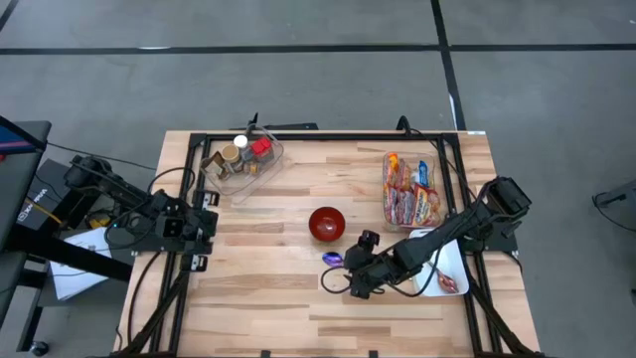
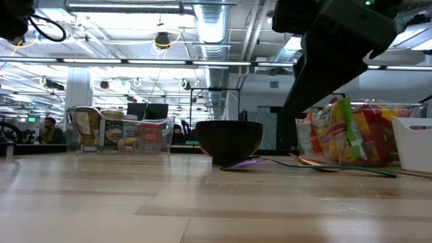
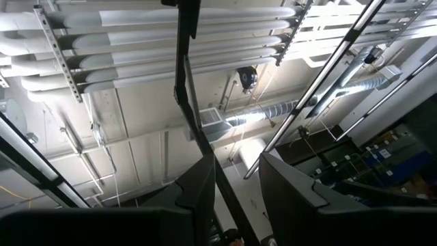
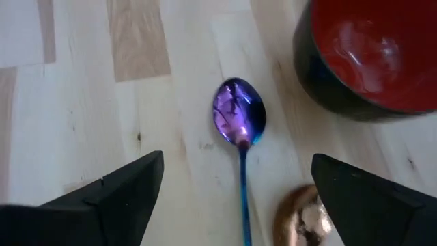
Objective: Pick & Place Food Item
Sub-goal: Put the blue spoon into the white bin
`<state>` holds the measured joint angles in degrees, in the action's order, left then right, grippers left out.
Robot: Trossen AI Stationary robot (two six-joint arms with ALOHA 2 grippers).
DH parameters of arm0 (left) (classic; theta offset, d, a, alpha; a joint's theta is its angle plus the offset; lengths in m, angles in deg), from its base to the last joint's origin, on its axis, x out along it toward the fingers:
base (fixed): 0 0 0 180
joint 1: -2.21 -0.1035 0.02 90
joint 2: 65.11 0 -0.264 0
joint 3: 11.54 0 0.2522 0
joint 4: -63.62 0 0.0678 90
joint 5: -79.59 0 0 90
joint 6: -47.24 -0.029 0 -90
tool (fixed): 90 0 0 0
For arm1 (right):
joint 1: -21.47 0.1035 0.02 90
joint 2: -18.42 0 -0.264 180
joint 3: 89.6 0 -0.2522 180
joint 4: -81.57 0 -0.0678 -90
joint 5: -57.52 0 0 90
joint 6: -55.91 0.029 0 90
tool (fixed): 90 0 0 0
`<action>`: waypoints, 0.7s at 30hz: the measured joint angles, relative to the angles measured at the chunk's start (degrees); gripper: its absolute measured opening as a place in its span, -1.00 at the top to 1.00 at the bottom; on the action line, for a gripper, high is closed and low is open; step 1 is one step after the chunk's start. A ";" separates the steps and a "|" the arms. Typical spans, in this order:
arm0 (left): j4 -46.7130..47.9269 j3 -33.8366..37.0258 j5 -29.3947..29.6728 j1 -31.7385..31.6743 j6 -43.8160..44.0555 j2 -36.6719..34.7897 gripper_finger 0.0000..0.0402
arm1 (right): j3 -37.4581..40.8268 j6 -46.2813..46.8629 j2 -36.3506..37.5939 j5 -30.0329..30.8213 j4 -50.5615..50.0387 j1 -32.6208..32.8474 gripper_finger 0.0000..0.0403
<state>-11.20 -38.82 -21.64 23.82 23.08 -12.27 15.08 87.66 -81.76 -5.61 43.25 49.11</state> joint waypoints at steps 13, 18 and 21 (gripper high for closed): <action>-0.02 0.02 0.00 -0.02 0.00 0.00 0.46 | -0.04 -4.85 -6.72 -5.00 6.67 -1.95 -0.82; -0.02 0.02 0.00 -0.02 0.00 0.00 0.46 | -0.04 -5.98 -6.74 -7.65 6.76 -3.88 -0.82; 0.00 0.02 0.00 -0.02 0.00 0.00 0.46 | -0.04 -6.70 -6.72 -9.73 7.19 -5.16 -0.82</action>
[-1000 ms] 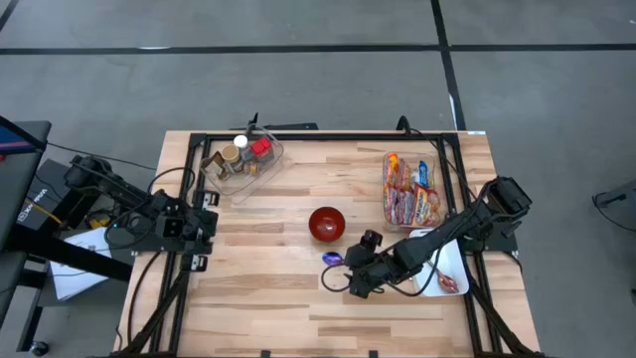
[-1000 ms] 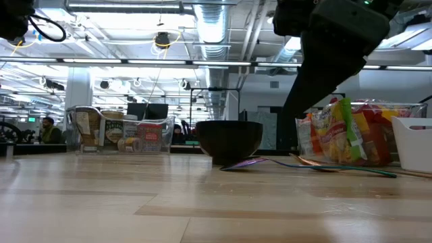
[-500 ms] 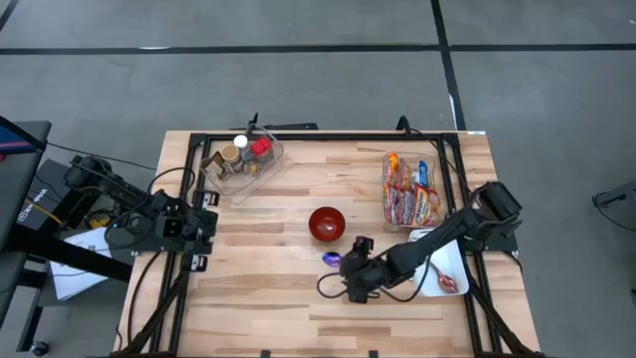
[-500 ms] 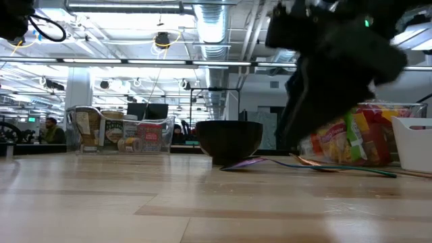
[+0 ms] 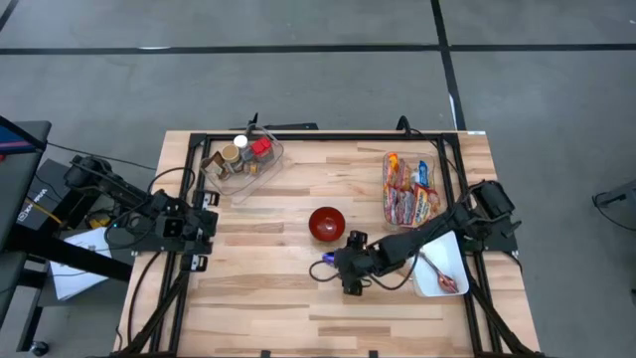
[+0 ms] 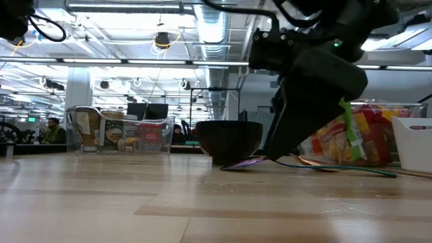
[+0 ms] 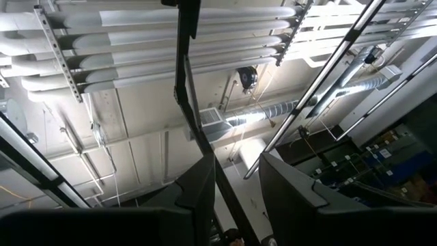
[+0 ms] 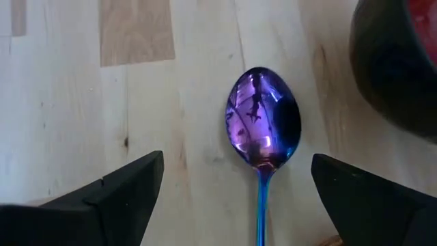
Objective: Pick & Place Food Item
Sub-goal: Put the blue spoon into the white bin
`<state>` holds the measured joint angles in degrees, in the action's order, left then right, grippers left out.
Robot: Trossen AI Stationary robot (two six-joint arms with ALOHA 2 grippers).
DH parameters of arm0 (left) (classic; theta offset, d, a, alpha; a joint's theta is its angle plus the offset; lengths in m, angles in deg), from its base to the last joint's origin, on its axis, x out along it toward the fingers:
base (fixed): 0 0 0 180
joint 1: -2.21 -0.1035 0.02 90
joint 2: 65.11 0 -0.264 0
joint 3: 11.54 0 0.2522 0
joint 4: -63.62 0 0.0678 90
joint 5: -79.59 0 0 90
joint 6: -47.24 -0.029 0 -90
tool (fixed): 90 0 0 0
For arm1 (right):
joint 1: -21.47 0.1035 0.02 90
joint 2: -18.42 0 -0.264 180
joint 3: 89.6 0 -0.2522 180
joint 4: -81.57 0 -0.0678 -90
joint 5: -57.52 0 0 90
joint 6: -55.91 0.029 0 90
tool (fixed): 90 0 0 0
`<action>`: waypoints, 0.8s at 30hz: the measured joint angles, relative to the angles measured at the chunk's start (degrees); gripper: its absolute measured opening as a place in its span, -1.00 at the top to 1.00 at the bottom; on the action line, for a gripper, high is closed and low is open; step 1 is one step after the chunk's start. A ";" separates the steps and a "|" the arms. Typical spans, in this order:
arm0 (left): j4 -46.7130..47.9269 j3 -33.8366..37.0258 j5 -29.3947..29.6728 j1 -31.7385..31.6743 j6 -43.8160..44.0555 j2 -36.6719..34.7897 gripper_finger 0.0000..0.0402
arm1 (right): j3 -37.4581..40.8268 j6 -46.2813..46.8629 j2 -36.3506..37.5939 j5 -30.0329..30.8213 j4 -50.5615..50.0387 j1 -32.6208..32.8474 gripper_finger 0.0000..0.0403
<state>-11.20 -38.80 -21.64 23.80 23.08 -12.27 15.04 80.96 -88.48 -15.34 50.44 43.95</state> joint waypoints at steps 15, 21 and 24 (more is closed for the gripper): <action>0.00 0.00 0.00 0.00 0.00 0.00 0.46 | 2.36 1.26 -0.02 -7.72 0.75 -2.45 -0.66; 0.00 0.00 0.00 0.00 0.00 0.00 0.46 | 5.05 3.44 0.30 -8.50 4.93 -2.77 -0.55; 0.00 0.00 0.00 0.00 0.00 0.00 0.46 | 5.15 3.85 0.27 -8.21 5.52 -2.77 -0.53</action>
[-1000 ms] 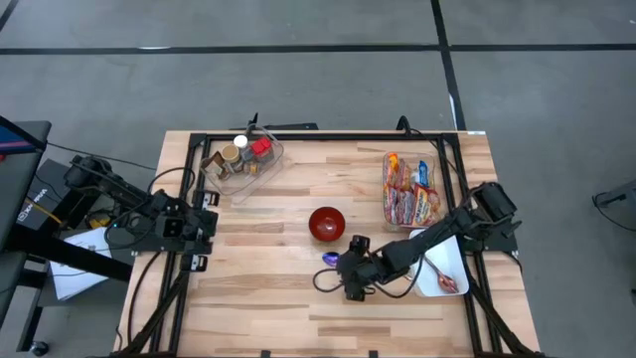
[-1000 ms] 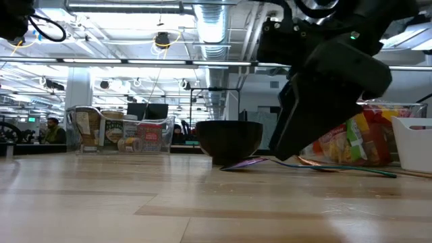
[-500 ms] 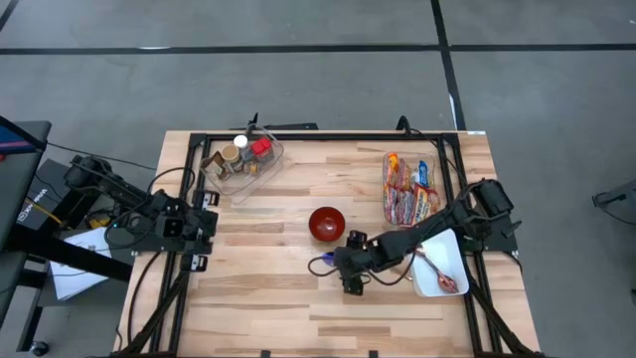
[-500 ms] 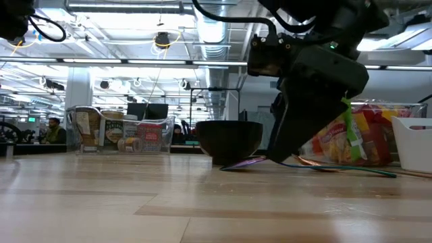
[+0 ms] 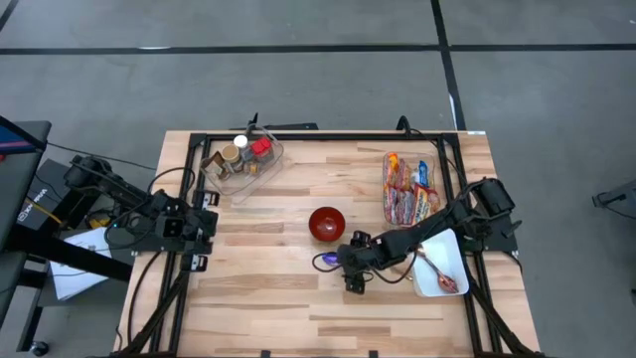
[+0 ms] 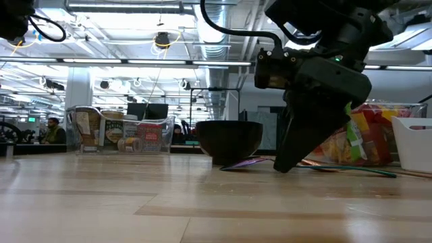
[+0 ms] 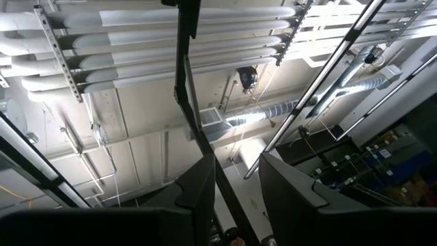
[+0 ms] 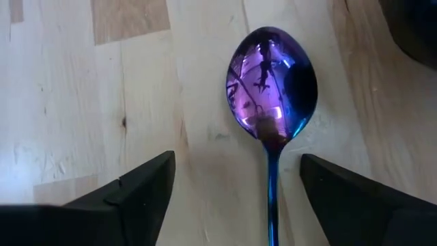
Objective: Pick & Place Food Item
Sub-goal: Put the blue spoon into the white bin
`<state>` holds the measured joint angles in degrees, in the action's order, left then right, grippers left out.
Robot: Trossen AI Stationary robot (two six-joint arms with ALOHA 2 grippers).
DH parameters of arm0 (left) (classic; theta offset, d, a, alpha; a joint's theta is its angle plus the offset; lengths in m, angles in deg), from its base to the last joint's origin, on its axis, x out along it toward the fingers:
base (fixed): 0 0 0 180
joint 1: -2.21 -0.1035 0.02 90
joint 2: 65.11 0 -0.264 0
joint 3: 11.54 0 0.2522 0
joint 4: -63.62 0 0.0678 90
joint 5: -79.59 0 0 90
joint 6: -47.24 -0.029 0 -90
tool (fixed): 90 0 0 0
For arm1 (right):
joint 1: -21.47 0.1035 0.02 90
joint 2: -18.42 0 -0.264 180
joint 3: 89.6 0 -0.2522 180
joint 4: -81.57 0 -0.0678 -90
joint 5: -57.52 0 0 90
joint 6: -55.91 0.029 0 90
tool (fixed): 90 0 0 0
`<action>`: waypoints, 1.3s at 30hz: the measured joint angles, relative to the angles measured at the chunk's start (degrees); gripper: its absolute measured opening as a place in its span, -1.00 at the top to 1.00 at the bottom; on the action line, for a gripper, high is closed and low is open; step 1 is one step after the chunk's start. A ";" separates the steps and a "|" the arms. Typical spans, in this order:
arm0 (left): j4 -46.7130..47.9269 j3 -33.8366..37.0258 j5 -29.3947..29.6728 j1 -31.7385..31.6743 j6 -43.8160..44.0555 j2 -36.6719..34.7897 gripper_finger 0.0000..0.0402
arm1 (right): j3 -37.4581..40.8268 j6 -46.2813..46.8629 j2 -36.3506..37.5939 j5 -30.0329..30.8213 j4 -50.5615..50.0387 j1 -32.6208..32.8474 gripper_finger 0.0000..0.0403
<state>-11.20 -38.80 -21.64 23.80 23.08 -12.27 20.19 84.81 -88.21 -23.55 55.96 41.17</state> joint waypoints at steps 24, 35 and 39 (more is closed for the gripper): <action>0.02 0.00 0.01 0.00 0.00 0.00 0.46 | 0.07 0.07 -0.28 2.36 0.55 0.00 0.00; 0.02 0.00 0.00 0.00 0.00 0.00 0.46 | 0.11 0.07 -0.36 3.65 0.34 0.00 0.56; 0.02 0.00 0.00 0.00 0.00 0.00 0.46 | 0.11 0.07 -0.36 3.62 0.43 0.00 0.68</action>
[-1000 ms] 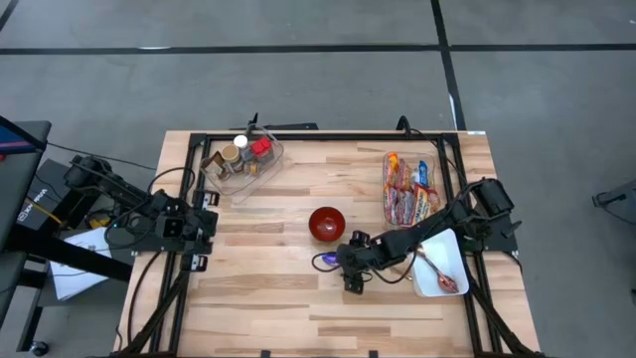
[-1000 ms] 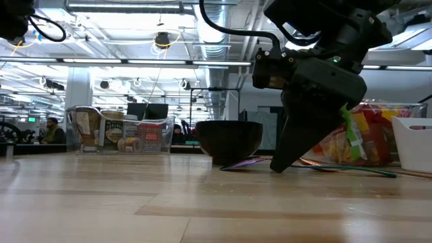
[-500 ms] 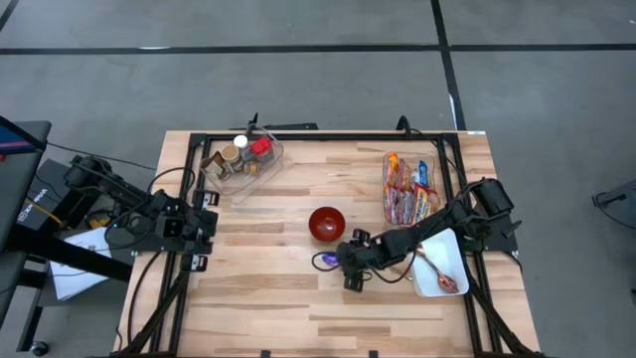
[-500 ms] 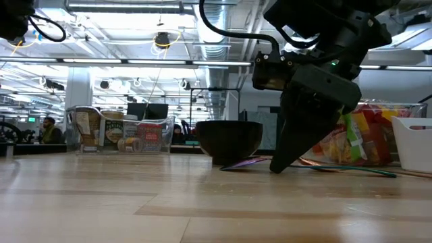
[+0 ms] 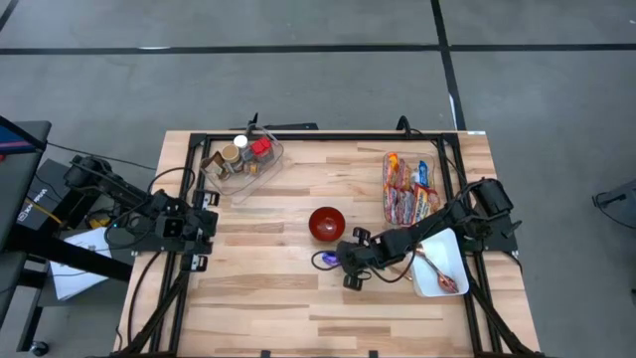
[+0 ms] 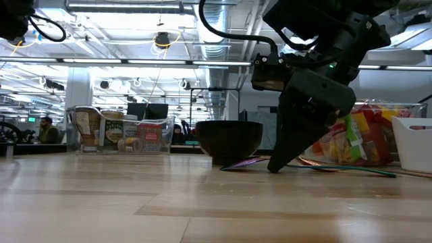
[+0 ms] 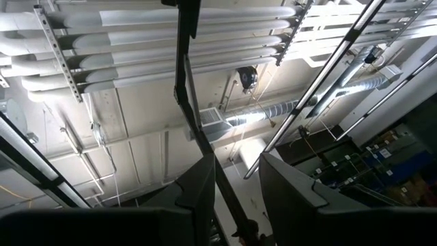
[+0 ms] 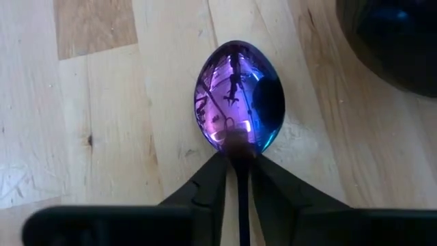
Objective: Pick & Place Food Item
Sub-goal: Put the blue spoon into the white bin
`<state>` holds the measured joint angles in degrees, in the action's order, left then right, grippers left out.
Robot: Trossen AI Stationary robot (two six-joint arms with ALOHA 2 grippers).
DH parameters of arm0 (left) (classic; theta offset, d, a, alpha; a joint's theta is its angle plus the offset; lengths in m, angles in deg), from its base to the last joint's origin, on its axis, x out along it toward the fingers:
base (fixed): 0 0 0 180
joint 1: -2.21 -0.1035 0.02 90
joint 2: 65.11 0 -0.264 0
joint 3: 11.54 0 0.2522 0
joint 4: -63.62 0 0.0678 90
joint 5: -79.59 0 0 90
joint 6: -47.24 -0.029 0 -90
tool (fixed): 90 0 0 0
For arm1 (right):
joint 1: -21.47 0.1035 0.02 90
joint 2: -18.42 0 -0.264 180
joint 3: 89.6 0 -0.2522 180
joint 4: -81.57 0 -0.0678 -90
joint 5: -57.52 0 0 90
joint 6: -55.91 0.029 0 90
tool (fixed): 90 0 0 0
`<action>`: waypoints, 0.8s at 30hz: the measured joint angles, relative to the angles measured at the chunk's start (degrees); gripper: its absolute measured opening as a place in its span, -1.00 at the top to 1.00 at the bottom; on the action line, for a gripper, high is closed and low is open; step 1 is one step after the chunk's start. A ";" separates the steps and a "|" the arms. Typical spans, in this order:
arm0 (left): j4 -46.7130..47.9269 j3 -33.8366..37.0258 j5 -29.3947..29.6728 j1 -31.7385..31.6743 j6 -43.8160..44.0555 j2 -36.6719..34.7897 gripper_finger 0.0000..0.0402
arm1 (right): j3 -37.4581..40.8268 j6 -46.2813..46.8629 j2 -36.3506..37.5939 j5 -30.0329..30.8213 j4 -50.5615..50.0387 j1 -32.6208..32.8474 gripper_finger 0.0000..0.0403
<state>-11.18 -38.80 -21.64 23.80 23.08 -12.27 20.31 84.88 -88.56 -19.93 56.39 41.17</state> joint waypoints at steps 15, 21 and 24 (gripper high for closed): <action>0.00 0.00 0.00 0.01 0.00 0.00 0.46 | 0.00 0.20 0.00 0.86 0.22 0.46 0.94; 0.00 0.00 0.02 0.00 0.00 0.00 0.46 | 0.00 0.95 -0.04 0.54 1.27 2.34 0.97; 0.00 0.00 0.00 0.00 0.00 0.00 0.46 | -0.72 1.80 -0.11 0.42 1.18 4.02 0.97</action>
<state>-11.18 -38.80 -21.64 23.80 23.08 -12.27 19.58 86.68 -88.67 -19.52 57.58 45.19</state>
